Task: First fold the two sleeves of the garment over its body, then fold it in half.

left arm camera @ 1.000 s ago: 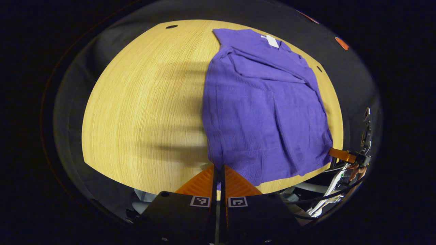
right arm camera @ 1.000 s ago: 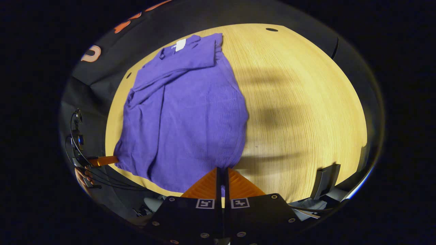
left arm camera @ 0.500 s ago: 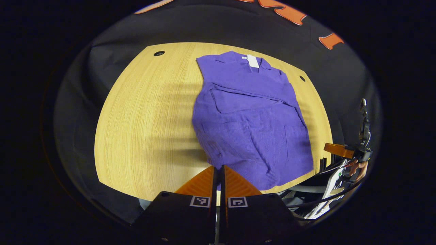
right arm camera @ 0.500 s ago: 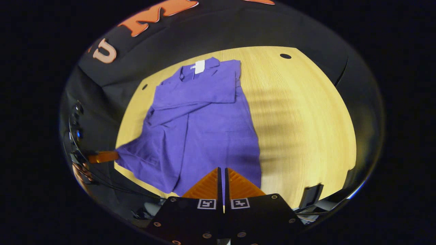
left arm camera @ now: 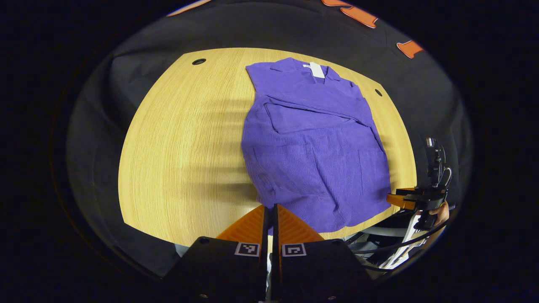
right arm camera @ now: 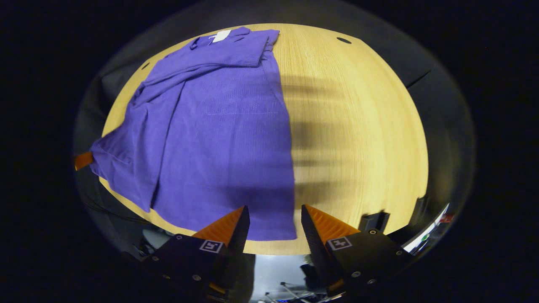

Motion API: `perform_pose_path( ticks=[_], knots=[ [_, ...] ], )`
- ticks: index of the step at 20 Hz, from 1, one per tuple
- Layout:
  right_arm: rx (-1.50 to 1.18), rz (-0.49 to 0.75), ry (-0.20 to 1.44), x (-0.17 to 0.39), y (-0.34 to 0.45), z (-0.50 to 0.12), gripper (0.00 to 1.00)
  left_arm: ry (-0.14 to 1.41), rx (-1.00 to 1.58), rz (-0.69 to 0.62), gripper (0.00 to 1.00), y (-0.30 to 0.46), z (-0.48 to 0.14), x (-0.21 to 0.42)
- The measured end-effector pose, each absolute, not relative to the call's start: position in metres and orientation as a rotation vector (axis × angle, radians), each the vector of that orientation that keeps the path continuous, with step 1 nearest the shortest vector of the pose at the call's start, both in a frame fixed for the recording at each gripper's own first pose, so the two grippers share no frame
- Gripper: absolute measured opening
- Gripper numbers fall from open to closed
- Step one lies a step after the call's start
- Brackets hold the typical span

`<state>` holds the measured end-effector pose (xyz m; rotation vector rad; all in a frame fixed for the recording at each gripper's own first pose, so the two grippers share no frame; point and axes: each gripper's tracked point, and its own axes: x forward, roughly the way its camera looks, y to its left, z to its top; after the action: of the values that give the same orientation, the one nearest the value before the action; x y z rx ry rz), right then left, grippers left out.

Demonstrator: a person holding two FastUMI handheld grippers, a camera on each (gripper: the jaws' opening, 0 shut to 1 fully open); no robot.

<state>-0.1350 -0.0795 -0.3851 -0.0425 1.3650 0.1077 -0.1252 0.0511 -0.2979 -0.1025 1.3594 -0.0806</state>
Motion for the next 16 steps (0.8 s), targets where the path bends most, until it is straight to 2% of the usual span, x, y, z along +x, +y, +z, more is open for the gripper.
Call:
perform_pose_path(
  ticks=[1, 2, 3, 5, 6, 8, 10, 12, 13, 16],
  knots=[
    [0.004, 0.125, 1.384, -0.139, -0.071, -0.388, 0.71, 1.362, -0.103, -0.076, 0.05, 0.052, -0.3, -0.127],
    [0.054, 0.133, 1.41, -0.144, -0.063, -0.392, 0.75, 1.365, -0.104, -0.073, 0.05, 0.051, -0.301, -0.127],
    [0.064, 0.141, 1.421, -0.147, -0.059, -0.396, 0.86, 1.369, -0.107, -0.07, 0.05, 0.051, -0.301, -0.127],
    [-0.005, 0.122, 1.441, -0.152, -0.062, -0.405, 0.86, 1.376, -0.118, -0.062, 0.05, 0.052, -0.303, -0.129],
    [-0.028, 0.128, 1.438, -0.15, -0.06, -0.404, 0.97, 1.377, -0.125, -0.057, 0.05, 0.053, -0.305, -0.13],
    [-0.044, 0.129, 1.434, -0.144, -0.058, -0.402, 0.69, 1.383, -0.14, -0.049, 0.05, 0.056, -0.308, -0.136],
    [-0.024, 0.123, 1.427, -0.139, -0.053, -0.403, 0.74, 1.382, -0.155, -0.045, 0.05, 0.058, -0.308, -0.135],
    [0.015, 0.096, 1.413, -0.133, -0.049, -0.403, 0.09, 1.384, -0.173, -0.047, 0.05, 0.055, -0.309, -0.137],
    [0.031, 0.113, 1.42, -0.134, -0.047, -0.403, 0.03, 1.386, -0.175, -0.049, 0.05, 0.054, -0.309, -0.139],
    [0.092, 0.176, 1.402, -0.135, -0.035, -0.387, 0.03, 1.381, -0.159, -0.057, 0.05, 0.058, -0.307, -0.137]
  ],
)
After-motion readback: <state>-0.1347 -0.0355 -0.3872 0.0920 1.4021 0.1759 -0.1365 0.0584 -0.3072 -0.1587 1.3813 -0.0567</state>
